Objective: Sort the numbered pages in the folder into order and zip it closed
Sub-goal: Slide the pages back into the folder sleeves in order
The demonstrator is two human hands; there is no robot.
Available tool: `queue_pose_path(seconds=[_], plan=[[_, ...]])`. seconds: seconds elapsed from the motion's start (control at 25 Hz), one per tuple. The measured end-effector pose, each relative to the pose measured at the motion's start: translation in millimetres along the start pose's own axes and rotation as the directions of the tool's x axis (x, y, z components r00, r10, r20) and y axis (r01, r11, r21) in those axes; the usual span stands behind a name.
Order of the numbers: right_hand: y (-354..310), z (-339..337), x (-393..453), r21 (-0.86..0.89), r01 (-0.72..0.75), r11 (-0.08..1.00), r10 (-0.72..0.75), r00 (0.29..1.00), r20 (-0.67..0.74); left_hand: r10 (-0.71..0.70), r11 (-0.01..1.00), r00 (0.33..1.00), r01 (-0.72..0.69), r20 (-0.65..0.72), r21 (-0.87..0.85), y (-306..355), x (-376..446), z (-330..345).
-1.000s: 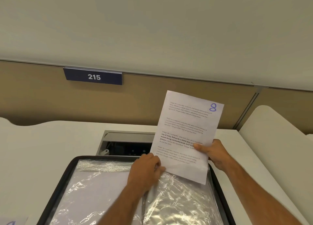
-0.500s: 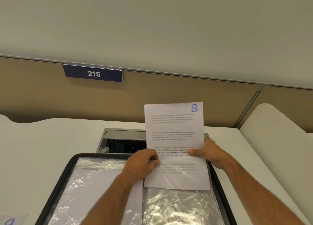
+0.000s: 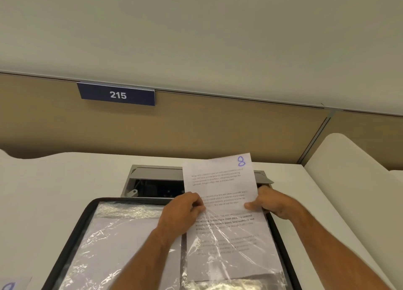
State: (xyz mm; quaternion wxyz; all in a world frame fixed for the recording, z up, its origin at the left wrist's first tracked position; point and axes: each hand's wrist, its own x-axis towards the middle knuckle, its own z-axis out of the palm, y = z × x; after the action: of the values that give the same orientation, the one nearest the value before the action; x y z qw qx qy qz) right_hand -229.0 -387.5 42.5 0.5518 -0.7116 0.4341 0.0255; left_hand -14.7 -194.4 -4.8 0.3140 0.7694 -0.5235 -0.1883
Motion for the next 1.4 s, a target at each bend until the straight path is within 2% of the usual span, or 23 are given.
queue_pose_path(seconds=[0.04,0.08,0.2,0.28,0.44,0.48,0.6,0.64,0.72,0.84,0.88,1.0,1.04,1.16,1.32,1.4], plan=[[-1.3,-0.6,-1.1,-0.023,-0.011,1.0,0.011,1.0,0.001,-0.011,1.0,1.0,0.011,-0.001,0.002,0.0,0.2,1.0],[-2.6,0.8,-1.5,0.028,0.012,1.0,-0.011,1.0,-0.023,-0.022,1.0,1.0,0.023,-0.005,0.005,-0.3,0.7,1.7],[-6.3,10.5,-3.6,0.295,0.156,0.943,-0.101,0.975,-0.196,-0.046,0.999,0.999,0.046,-0.015,0.008,0.0,1.2,3.3],[-5.7,11.0,-2.4,0.267,0.152,0.952,-0.094,0.972,-0.215,-0.051,0.999,0.999,0.05,-0.013,-0.005,1.1,0.1,3.1],[-6.3,2.1,-7.9,0.055,-0.049,0.997,0.056,0.992,-0.115,-0.035,0.999,0.999,0.034,-0.031,-0.014,2.1,-1.2,2.2],[-6.6,1.9,-9.2,0.052,-0.054,0.997,0.059,0.992,-0.115,-0.032,0.999,0.999,0.031,-0.03,-0.01,2.2,-1.3,2.1],[-9.7,8.4,-8.5,0.272,0.089,0.958,-0.015,0.965,-0.262,-0.036,0.999,0.999,0.036,-0.031,-0.008,2.2,-2.1,2.4],[-9.5,8.9,-7.0,0.284,0.111,0.952,-0.021,0.953,-0.303,-0.035,0.999,0.999,0.035,-0.036,-0.009,2.2,-2.2,2.7],[-10.6,5.2,-7.9,0.143,0.021,0.99,0.023,0.954,-0.3,-0.026,1.0,0.998,0.026,-0.049,-0.006,2.6,-2.5,2.4],[-10.9,-3.2,-12.7,-0.141,-0.168,0.976,0.14,0.972,-0.187,-0.021,1.0,0.999,0.021,-0.045,0.002,3.1,-3.0,2.4],[-11.7,-2.8,-13.5,-0.154,-0.159,0.975,0.131,0.975,-0.178,-0.025,1.0,0.999,0.025,-0.043,-0.001,3.2,-3.3,2.6],[-15.5,8.1,-13.8,0.032,0.046,0.998,-0.038,0.972,-0.231,-0.039,0.999,0.999,0.038,-0.036,-0.011,4.0,-3.9,2.3],[-16.6,11.3,-13.4,0.018,0.086,0.996,-0.08,0.966,-0.246,-0.039,0.999,0.999,0.039,-0.035,-0.01,4.2,-3.7,2.0],[-18.7,9.2,-10.8,-0.229,0.023,0.973,-0.074,0.974,-0.215,-0.04,0.999,0.998,0.04,-0.042,-0.013,5.4,-3.9,0.7],[-25.8,6.9,-12.7,-0.551,-0.047,0.833,0.054,0.999,-0.004,-0.033,0.999,0.999,0.034,-0.034,0.005,3.7,-4.8,2.7],[-30.6,12.8,-13.0,-0.542,0.007,0.84,-0.007,1.0,0.003,-0.035,0.999,0.999,0.036,-0.036,0.011,3.1,-4.5,3.0]])
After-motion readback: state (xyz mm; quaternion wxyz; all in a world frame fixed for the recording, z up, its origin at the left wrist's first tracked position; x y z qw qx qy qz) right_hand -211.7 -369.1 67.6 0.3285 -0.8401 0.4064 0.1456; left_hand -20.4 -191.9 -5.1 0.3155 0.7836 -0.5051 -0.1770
